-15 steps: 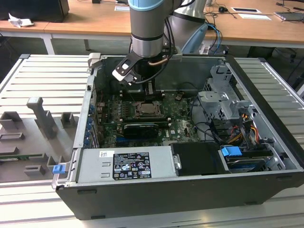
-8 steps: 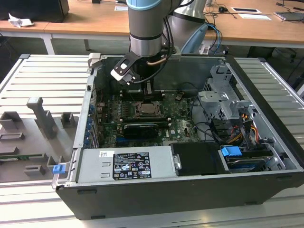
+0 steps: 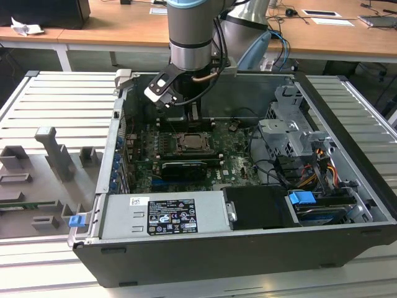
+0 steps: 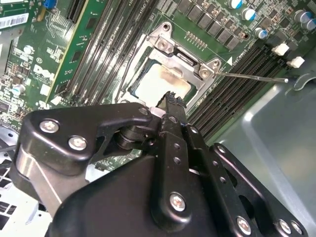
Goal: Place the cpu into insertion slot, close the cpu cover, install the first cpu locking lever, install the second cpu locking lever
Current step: 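Install the first cpu locking lever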
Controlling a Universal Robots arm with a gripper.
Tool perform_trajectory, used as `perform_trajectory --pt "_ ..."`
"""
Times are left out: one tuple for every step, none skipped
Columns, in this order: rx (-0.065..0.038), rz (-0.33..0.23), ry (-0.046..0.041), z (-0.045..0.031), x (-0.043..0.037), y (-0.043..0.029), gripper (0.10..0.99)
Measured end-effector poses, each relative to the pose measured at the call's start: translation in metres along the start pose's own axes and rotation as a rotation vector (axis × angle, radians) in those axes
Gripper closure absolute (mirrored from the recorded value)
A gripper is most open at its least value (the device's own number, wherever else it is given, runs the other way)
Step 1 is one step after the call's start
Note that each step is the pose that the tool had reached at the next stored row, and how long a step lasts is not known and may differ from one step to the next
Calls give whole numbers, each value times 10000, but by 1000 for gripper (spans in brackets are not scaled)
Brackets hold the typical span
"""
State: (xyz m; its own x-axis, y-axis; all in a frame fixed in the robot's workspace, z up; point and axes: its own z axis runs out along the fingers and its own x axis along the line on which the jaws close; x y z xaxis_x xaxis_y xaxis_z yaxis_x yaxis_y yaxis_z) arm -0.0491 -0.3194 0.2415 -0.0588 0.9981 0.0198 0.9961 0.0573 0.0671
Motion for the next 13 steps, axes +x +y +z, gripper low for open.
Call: perform_trajectory --pt "0 1 -1 -14 0 1 980" --pt "0 1 0 -42 1 3 980" --pt "0 2 0 -64 1 4 980" --pt "0 1 0 -81 2 5 980" --pt "0 1 0 -114 2 8 980" --pt "0 1 0 -130 3 9 980" --pt "0 1 0 -157 3 11 980" --pt "0 2 0 -178 4 12 980" --pt "0 1 0 -197 4 13 980" --pt "-1 1 0 -220 5 15 980" --pt "0 1 0 -240 5 16 980" --pt "0 1 0 -257 5 17 980" --pt "0 1 0 -275 5 18 980"
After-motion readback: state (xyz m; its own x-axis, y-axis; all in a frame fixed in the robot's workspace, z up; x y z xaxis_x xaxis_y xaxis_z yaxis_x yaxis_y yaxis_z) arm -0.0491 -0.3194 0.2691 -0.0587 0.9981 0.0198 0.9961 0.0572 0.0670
